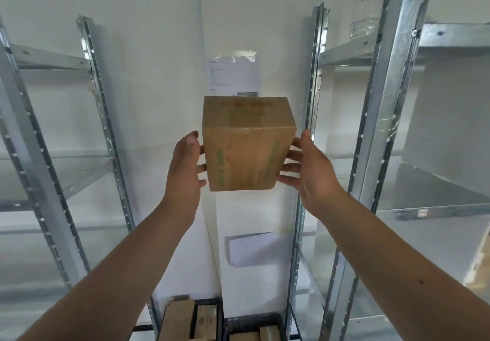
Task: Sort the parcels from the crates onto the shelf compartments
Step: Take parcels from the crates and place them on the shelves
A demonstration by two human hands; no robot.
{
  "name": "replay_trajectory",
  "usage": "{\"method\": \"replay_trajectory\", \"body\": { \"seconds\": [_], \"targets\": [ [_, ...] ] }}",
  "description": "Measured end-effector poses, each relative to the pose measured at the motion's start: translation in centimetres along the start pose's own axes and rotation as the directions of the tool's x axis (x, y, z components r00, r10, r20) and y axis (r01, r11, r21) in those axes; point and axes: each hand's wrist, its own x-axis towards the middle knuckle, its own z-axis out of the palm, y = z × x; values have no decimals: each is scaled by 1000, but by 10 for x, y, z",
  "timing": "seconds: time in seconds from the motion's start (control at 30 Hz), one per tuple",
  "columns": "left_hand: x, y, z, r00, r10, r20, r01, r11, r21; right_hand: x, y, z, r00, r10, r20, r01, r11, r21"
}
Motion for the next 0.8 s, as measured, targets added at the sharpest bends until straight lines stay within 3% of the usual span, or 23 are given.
{"method": "replay_trajectory", "body": {
  "seconds": [0.27,0.57,0.8],
  "targets": [
    [5,-2,-4,999,-40,17,41,996,-80,9,-3,-10,1000,21,16,-21,1000,-5],
    [11,0,2,1000,-13,-15,13,1000,27,13,-6,-9,996,-86,16,86,996,-37],
    [12,-9,3,1000,-16,3,16,1000,7,16,3,-9,993,-118,14,118,993,9]
  ]
}}
